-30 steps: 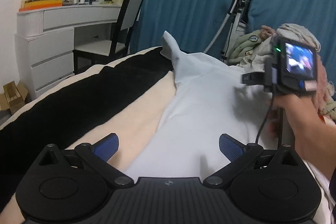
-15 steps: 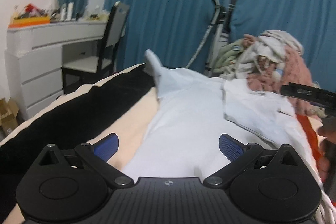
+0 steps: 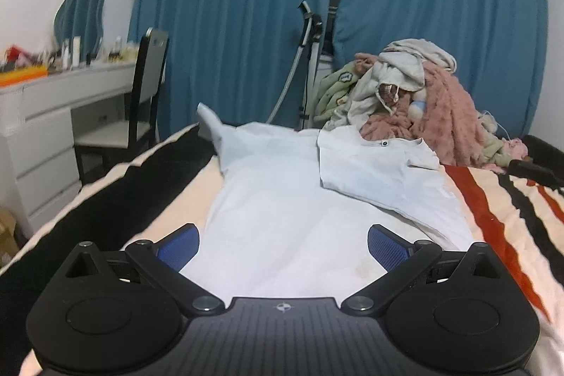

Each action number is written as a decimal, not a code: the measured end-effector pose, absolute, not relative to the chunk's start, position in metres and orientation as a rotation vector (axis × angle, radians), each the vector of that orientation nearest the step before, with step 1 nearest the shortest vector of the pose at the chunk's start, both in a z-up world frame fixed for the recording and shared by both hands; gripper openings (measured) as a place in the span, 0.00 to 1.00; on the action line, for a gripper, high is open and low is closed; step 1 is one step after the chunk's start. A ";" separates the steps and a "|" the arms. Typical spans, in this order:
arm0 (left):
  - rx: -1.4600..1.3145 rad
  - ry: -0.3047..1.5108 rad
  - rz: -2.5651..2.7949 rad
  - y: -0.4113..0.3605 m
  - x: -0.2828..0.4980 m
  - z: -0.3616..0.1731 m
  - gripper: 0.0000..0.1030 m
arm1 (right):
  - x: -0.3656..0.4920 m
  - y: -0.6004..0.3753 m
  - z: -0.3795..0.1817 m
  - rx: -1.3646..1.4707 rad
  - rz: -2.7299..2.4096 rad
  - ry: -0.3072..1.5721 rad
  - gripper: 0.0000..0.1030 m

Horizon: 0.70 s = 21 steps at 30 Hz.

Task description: Fold clothes

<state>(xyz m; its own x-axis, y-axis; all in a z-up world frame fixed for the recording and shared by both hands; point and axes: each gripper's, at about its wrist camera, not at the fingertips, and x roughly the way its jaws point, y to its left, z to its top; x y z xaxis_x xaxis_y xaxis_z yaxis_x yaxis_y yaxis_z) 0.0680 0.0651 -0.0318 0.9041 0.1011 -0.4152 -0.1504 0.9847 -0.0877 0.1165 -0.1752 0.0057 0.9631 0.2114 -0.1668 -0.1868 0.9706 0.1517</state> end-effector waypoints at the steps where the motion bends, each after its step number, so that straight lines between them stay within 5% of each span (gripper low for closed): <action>1: -0.126 0.428 0.130 0.065 0.063 -0.029 0.99 | 0.111 -0.178 0.006 0.152 0.198 0.184 0.90; 12: -0.080 0.445 0.080 0.044 0.045 -0.025 0.98 | 0.060 -0.228 0.010 0.322 0.085 0.271 0.90; 21: 0.029 0.509 -0.084 -0.001 0.044 -0.045 0.91 | 0.023 -0.303 0.032 0.441 -0.065 0.136 0.90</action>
